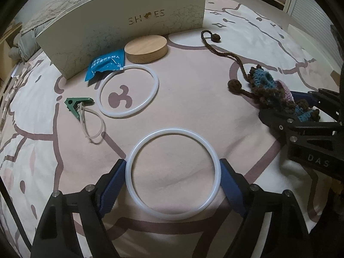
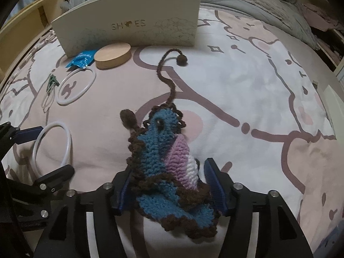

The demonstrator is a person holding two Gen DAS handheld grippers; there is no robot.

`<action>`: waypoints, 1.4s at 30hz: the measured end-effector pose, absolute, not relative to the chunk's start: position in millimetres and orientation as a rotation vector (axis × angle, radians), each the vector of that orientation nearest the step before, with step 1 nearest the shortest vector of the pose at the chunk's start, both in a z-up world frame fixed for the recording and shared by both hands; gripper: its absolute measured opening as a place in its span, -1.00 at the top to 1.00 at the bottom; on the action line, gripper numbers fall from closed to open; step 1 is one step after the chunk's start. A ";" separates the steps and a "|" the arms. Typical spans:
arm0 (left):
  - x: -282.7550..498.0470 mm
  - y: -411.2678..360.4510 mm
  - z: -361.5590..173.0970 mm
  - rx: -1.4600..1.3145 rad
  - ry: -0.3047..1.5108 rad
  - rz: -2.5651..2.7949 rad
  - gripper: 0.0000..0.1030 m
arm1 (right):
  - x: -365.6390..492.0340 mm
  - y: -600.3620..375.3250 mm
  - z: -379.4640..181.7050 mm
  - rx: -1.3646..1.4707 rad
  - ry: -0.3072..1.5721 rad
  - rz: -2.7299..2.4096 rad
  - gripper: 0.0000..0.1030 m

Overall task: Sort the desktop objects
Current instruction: 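Close the right tool on the blue crocheted plush, then lift the crocheted plush with the right tool toward the shoe box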

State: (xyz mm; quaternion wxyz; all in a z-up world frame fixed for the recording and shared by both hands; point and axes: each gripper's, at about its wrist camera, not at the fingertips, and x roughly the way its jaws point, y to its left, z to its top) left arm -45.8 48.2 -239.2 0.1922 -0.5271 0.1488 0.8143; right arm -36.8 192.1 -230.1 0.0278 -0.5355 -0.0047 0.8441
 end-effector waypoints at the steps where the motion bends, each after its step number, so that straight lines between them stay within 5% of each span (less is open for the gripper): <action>1: -45.0 46.9 -238.6 -1.480 0.415 2.283 -0.64 | -37.0 191.8 -230.0 -1.652 -0.025 2.591 -0.36; 13: -46.1 48.9 -239.9 -1.479 0.413 2.276 -0.64 | -34.2 200.5 -231.0 -1.714 0.057 2.531 -0.53; 14: -47.2 50.4 -240.2 -1.478 0.414 2.277 -0.64 | -34.4 201.0 -230.6 -1.716 0.071 2.546 -0.48; 16: -49.1 52.7 -241.0 -1.481 0.412 2.276 -0.64 | -34.1 200.7 -228.8 -1.704 0.087 2.577 -0.04; 19: -48.9 52.8 -241.0 -1.483 0.413 2.276 -0.65 | -33.9 198.6 -226.9 -1.691 0.096 2.610 0.24; 27: -49.6 47.3 -238.7 -1.529 0.405 2.268 -0.65 | -38.6 196.5 -221.5 -1.734 0.222 2.656 0.41; 42: -45.9 40.9 -234.9 -1.556 0.413 2.251 -0.64 | -38.6 185.2 -207.4 -1.695 0.146 2.727 0.46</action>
